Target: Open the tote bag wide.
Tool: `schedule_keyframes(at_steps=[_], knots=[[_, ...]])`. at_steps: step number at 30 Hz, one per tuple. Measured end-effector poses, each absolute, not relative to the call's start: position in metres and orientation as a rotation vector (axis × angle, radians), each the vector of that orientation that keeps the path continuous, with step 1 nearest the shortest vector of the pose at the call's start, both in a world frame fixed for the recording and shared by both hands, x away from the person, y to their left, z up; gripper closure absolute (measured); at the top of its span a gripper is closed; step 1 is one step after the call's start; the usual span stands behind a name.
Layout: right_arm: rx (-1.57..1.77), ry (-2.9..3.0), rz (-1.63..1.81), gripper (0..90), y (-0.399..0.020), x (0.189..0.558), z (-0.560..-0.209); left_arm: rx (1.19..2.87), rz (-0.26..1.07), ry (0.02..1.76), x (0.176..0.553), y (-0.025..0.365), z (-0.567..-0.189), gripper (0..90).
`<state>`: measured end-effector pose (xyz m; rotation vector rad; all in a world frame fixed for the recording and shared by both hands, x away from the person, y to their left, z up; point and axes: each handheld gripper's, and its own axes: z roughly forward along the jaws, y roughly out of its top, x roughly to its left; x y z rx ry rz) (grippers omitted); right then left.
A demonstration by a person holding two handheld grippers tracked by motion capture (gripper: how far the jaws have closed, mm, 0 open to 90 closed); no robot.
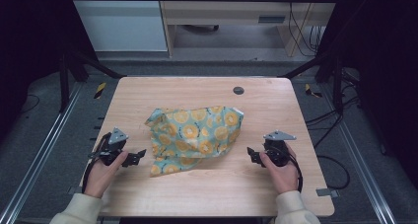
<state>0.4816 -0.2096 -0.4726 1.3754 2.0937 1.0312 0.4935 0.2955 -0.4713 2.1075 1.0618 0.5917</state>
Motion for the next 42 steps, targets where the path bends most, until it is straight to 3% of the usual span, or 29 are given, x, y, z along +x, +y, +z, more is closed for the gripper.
schedule_keyframes(at_steps=[13, 22, 27, 42], knots=[[1.387, 2.069, 1.033, 15.7, -0.203, 0.488, -0.456, 2.116, 0.628, 1.114, 0.496, 0.298, -0.476, 5.9], [1.253, 2.149, 1.026, 28.6, -0.180, 0.509, -0.405, 2.129, 0.604, 1.131, 0.495, 0.302, -0.476, 6.1], [1.174, 2.213, 1.023, 30.6, -0.162, 0.522, -0.383, 2.146, 0.607, 1.118, 0.496, 0.299, -0.475, 6.1], [1.135, 2.358, 0.973, 21.0, -0.112, 0.575, -0.373, 2.150, 0.598, 1.117, 0.496, 0.300, -0.476, 6.6]])
